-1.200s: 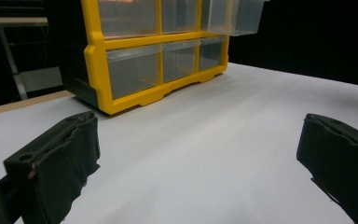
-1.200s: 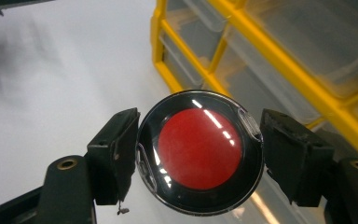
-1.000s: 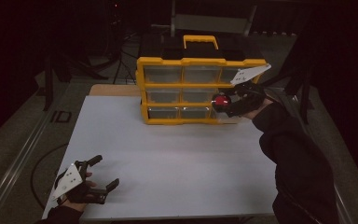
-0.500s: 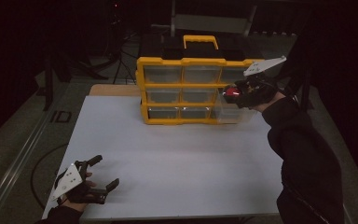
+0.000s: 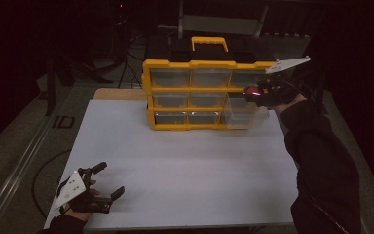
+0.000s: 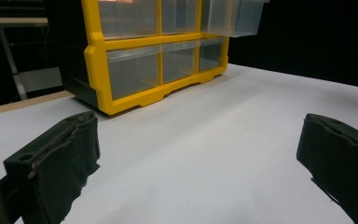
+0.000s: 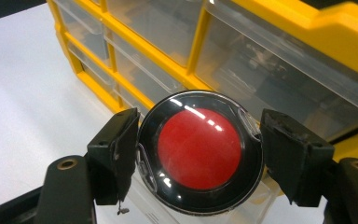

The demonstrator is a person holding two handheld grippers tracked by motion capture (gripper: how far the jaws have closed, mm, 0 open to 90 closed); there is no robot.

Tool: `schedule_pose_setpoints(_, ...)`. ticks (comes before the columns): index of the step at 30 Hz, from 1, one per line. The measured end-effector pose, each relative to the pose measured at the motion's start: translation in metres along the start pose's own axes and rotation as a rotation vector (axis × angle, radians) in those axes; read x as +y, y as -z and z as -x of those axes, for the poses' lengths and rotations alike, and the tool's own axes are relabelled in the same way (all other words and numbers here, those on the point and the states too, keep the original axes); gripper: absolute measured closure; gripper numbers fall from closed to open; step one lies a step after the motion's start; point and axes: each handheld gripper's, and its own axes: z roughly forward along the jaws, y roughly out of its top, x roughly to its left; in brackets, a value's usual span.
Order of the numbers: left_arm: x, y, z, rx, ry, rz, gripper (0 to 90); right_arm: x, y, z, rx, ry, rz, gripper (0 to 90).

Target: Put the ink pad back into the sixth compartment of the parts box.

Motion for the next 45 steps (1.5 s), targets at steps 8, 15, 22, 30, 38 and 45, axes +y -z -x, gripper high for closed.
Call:
schedule_pose_setpoints(8,0.0,0.0,0.0,-0.001,0.001,-0.003,0.0,-0.004,-0.008,0.006,-0.032,-0.038,-0.022,30.2)
schedule_pose_setpoints(15,0.0,0.0,0.0,-0.002,-0.002,-0.005,0.0,-0.01,-0.018,0.008,-0.032,-0.058,-0.034,30.2)
schedule_pose_setpoints(22,0.0,0.0,0.0,-0.002,0.001,-0.006,0.0,-0.016,-0.029,0.01,-0.024,-0.083,-0.063,30.1)
schedule_pose_setpoints(30,-0.001,-0.001,0.0,-0.004,0.0,-0.011,0.0,-0.022,-0.038,0.012,-0.013,-0.106,-0.089,30.1)
schedule_pose_setpoints(38,-0.001,-0.001,0.0,-0.003,-0.001,-0.011,0.0,-0.024,-0.048,0.01,0.006,-0.117,-0.134,29.8)
schedule_pose_setpoints(45,-0.001,-0.001,0.0,-0.003,0.002,-0.009,0.0,-0.023,-0.048,0.009,0.002,-0.137,-0.133,15.8)
